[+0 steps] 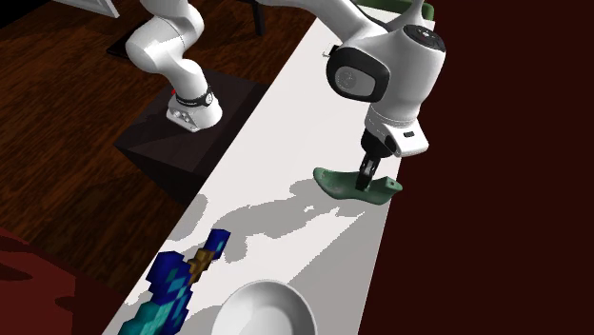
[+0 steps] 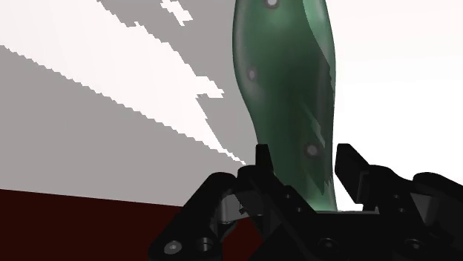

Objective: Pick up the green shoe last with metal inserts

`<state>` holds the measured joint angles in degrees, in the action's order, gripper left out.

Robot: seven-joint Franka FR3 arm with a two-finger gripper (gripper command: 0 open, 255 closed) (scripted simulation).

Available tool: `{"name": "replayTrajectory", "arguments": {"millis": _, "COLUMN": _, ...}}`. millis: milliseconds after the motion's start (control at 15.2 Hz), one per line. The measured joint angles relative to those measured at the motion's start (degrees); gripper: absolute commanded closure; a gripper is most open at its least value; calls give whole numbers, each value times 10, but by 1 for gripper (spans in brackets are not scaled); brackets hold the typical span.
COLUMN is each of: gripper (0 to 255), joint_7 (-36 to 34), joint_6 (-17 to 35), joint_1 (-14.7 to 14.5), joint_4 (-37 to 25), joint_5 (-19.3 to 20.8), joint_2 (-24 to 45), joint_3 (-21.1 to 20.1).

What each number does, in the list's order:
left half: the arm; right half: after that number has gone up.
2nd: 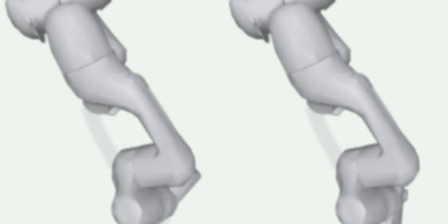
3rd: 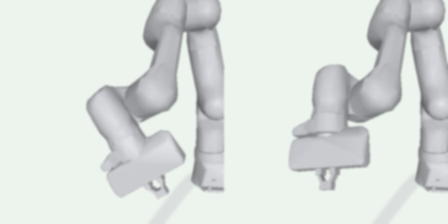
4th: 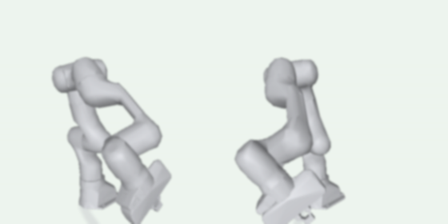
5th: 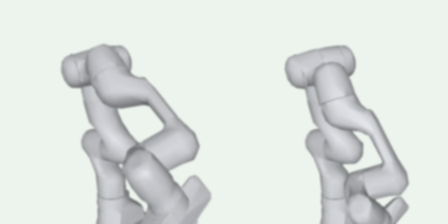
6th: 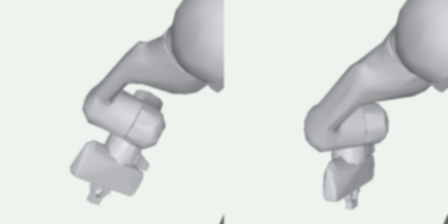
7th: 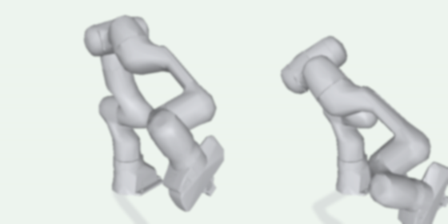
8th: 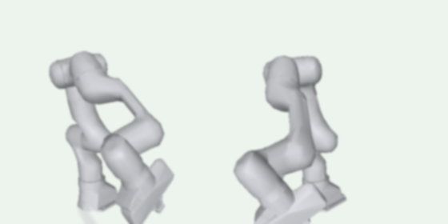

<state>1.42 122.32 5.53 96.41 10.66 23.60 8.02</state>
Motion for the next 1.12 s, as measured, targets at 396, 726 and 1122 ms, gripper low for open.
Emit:
{"name": "replayTrajectory", "arguments": {"millis": 396, "gripper": 255, "joint_7": 0, "joint_6": 1, "joint_1": 0, "joint_4": 0, "joint_5": 0, "joint_2": 0, "joint_3": 0}}
{"name": "replayTrajectory", "arguments": {"millis": 726, "gripper": 255, "joint_7": 3, "joint_6": -12, "joint_1": 0, "joint_4": -6, "joint_5": -1, "joint_2": -5, "joint_3": 0}}
{"name": "replayTrajectory", "arguments": {"millis": 1122, "gripper": 255, "joint_7": 9, "joint_6": -50, "joint_1": -1, "joint_4": -29, "joint_5": -2, "joint_2": -21, "joint_3": 0}}
